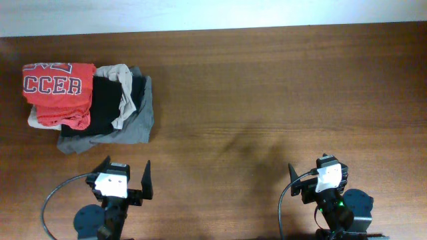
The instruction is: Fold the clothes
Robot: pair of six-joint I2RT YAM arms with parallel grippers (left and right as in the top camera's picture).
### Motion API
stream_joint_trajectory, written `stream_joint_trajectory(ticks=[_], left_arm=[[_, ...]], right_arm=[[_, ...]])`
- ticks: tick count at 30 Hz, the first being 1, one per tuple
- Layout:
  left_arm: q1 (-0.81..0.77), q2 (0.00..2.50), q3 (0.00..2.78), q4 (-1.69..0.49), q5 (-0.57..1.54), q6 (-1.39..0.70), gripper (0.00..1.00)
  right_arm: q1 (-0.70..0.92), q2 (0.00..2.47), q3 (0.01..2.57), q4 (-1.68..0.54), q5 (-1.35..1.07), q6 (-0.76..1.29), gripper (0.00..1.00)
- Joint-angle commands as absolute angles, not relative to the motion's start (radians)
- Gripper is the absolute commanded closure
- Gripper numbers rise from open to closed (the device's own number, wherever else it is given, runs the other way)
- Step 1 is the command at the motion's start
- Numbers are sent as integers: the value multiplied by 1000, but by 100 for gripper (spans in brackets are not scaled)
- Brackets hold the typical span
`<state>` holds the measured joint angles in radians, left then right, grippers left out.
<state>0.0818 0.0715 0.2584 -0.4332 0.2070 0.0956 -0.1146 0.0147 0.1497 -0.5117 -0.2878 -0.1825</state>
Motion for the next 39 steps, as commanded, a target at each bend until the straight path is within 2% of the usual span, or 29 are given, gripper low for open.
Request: stream_joint_trajectory(ticks=[1, 11, 39], left_arm=[[88, 16, 212, -419, 221, 56, 1], [87, 5, 117, -394, 221, 57, 1], [87, 8, 118, -393, 221, 57, 1]], right_arm=[[-118, 6, 144, -512, -286, -174, 1], [-118, 6, 144, -512, -286, -174, 1], [-118, 6, 144, -512, -286, -174, 1]])
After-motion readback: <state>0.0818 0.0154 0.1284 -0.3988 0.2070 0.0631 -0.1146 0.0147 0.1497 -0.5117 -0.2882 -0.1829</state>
